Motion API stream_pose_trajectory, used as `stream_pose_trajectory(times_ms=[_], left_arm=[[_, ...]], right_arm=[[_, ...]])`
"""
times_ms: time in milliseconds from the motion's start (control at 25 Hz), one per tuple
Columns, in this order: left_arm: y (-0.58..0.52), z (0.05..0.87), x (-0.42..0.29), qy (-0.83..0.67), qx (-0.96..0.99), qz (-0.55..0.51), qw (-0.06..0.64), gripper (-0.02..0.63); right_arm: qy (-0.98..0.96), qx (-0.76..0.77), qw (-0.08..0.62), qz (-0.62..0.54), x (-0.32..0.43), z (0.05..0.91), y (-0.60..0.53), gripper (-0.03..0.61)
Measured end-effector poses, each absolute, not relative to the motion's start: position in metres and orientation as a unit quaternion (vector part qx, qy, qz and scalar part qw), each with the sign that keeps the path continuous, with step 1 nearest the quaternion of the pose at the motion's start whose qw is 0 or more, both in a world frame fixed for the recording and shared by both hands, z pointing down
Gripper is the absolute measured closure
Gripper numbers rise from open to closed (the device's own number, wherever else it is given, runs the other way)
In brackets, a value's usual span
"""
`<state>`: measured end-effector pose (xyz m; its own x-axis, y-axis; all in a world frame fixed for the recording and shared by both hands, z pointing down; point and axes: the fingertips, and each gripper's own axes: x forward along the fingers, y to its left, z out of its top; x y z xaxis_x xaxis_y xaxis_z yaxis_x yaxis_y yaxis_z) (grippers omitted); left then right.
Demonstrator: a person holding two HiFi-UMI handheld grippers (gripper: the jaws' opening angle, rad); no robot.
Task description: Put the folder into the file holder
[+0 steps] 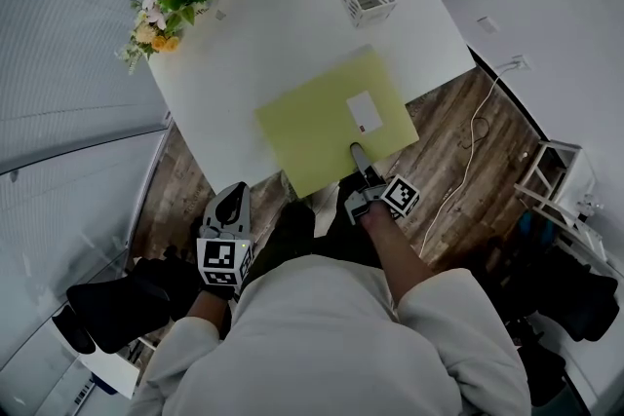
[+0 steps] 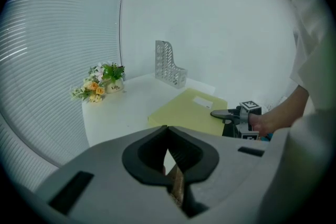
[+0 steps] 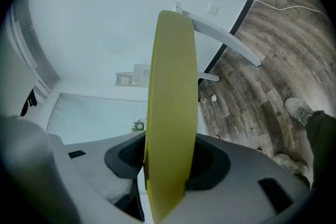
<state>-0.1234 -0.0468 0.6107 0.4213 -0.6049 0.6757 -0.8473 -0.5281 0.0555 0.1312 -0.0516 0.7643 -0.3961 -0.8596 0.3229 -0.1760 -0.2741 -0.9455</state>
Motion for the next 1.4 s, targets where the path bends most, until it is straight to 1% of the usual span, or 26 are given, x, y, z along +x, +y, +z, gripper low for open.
stream_pose_trajectory(times_ms=[80, 160, 240, 360, 480, 640, 800, 1080, 1400], left_arm=[[-0.048, 0.610, -0.122, -0.441, 0.821, 0.302, 0.198, 0.606], [-0.050, 0.608, -0.120, -0.440, 0.824, 0.299, 0.196, 0.606], [-0.051, 0.606, -0.119, -0.438, 0.827, 0.295, 0.194, 0.606], [-0.056, 0.599, -0.115, -0.437, 0.832, 0.286, 0.187, 0.606], [-0.059, 0.589, -0.111, -0.437, 0.838, 0.273, 0.180, 0.606], [-0.067, 0.576, -0.103, -0.437, 0.846, 0.254, 0.169, 0.606], [-0.074, 0.560, -0.095, -0.439, 0.853, 0.235, 0.157, 0.606], [-0.086, 0.534, -0.089, -0.452, 0.857, 0.203, 0.139, 0.606], [-0.087, 0.524, -0.092, -0.476, 0.849, 0.187, 0.136, 0.606]], right_arm=[[0.542, -0.492, 0.244, -0.636, 0.139, 0.766, -0.041, 0.380], [0.545, -0.495, 0.238, -0.634, 0.145, 0.763, -0.033, 0.387], [0.548, -0.493, 0.246, -0.630, 0.151, 0.754, -0.029, 0.394], [0.547, -0.483, 0.281, -0.623, 0.159, 0.731, -0.031, 0.403], [0.548, -0.514, 0.243, -0.613, 0.175, 0.715, -0.023, 0.410], [0.560, -0.527, 0.239, -0.593, 0.191, 0.684, -0.026, 0.414], [0.618, -0.511, 0.263, -0.537, 0.199, 0.631, -0.048, 0.417], [0.717, -0.510, 0.247, -0.406, 0.216, 0.526, -0.100, 0.420], [0.730, -0.574, 0.183, -0.323, 0.257, 0.471, -0.159, 0.420]])
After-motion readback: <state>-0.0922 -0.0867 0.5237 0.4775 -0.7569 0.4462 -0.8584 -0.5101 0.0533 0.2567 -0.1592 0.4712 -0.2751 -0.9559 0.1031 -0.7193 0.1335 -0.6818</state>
